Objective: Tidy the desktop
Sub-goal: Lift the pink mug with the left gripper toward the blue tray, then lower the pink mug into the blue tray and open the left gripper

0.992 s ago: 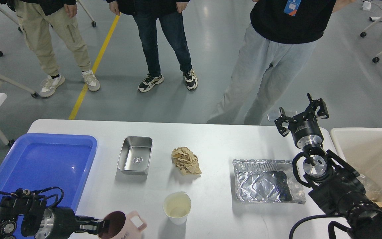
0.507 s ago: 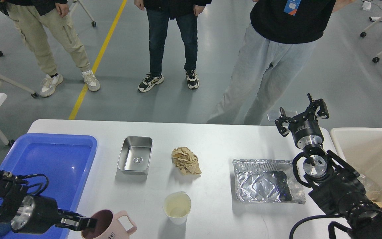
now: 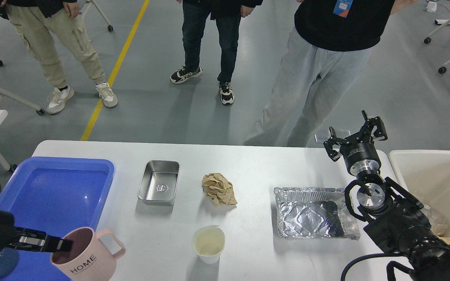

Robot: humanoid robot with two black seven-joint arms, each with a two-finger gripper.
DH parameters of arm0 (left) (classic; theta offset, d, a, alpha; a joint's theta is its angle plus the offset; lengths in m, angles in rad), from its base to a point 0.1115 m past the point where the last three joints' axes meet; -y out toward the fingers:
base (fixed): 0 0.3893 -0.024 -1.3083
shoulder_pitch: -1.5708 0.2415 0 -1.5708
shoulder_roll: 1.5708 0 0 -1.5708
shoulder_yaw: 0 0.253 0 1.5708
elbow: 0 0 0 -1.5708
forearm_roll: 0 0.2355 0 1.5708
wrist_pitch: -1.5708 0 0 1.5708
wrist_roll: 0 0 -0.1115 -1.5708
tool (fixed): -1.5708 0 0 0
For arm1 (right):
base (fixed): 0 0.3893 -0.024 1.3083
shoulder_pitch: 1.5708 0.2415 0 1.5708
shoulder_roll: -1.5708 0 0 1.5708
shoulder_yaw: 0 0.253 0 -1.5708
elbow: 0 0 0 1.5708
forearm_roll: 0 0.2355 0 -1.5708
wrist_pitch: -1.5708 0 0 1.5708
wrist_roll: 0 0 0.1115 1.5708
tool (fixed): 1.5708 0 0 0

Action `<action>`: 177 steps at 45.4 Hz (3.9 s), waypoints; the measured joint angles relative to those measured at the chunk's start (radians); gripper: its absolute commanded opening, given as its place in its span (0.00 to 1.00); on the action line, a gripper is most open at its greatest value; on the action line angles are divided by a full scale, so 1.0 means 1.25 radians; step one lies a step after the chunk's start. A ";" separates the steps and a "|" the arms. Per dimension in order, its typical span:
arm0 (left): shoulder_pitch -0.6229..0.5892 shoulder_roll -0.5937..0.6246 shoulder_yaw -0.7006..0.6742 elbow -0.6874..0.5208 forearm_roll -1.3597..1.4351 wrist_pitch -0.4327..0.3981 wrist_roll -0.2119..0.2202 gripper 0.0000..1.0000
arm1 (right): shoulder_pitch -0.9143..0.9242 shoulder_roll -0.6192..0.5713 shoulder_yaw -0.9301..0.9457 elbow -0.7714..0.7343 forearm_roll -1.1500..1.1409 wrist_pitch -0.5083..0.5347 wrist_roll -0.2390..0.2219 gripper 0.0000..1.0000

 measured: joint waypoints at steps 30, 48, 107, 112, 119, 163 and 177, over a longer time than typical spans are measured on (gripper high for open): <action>0.138 0.109 0.029 -0.024 -0.017 0.000 -0.045 0.06 | -0.009 0.002 -0.002 0.002 0.000 0.001 0.000 1.00; 0.149 0.176 -0.110 -0.023 -0.106 0.000 -0.083 0.07 | -0.010 0.008 -0.005 0.007 0.000 0.001 0.000 1.00; 0.069 0.281 -0.224 0.108 -0.232 0.000 -0.081 0.08 | -0.008 0.008 -0.005 0.007 -0.001 0.001 0.000 1.00; 0.069 0.249 -0.196 0.166 -0.218 0.000 -0.080 0.08 | -0.007 0.008 -0.005 0.007 -0.001 0.001 0.000 1.00; 0.071 0.222 -0.134 0.241 -0.206 0.034 -0.080 0.08 | -0.003 0.008 -0.005 0.007 -0.001 0.001 0.000 1.00; 0.083 -0.022 0.175 0.418 -0.204 0.425 -0.067 0.26 | 0.007 0.011 -0.006 0.011 -0.001 -0.001 0.000 1.00; 0.080 -0.053 0.175 0.411 -0.214 0.420 0.002 0.50 | 0.003 0.011 -0.006 0.018 -0.001 -0.002 0.000 1.00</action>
